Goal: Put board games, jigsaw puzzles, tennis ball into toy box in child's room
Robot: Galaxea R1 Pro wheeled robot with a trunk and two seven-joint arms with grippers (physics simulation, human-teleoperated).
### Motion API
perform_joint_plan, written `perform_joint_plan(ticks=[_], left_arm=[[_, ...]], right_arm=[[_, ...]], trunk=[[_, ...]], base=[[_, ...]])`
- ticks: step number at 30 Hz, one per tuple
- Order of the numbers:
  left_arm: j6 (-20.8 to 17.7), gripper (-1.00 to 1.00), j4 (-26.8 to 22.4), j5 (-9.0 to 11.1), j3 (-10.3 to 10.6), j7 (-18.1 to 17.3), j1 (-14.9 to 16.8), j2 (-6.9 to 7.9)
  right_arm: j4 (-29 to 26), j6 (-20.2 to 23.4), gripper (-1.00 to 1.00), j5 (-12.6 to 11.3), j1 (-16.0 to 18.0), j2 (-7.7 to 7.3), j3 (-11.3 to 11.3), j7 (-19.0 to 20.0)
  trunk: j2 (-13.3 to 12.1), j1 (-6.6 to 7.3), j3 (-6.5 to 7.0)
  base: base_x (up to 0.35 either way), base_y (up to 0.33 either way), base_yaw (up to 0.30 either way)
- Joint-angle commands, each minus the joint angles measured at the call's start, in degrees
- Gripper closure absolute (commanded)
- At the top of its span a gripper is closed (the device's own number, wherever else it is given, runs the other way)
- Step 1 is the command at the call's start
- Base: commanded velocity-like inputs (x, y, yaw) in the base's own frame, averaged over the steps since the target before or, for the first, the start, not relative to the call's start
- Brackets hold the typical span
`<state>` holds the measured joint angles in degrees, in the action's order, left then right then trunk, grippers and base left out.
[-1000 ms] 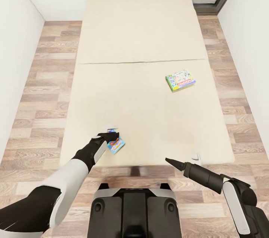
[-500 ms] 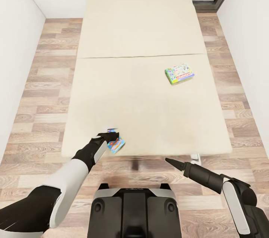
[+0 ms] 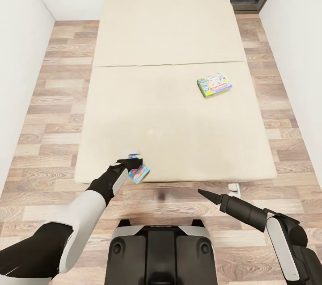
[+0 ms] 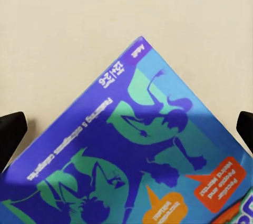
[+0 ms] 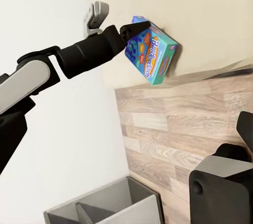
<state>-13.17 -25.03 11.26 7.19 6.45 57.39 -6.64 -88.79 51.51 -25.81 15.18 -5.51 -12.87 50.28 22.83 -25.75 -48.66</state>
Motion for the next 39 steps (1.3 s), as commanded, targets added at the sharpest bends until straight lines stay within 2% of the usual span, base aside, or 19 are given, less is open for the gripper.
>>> perform_joint_plan(ticks=[1,39], left_arm=[[-0.3,-1.0,-0.1,0.6,0.5,0.5,0.0,0.05],[-0.2,-1.0,-0.1,0.6,0.5,0.5,0.0,0.05]], right_arm=[[0.0,0.3,-1.0,0.0,0.0,0.01,0.0,0.2],[0.0,0.3,-1.0,0.0,0.0,-0.03,0.0,0.2]], trunk=[[0.1,-0.03,-0.06],[0.1,-0.03,-0.06]], base=[[-0.007,0.0,0.0],[-0.041,0.0,0.0]])
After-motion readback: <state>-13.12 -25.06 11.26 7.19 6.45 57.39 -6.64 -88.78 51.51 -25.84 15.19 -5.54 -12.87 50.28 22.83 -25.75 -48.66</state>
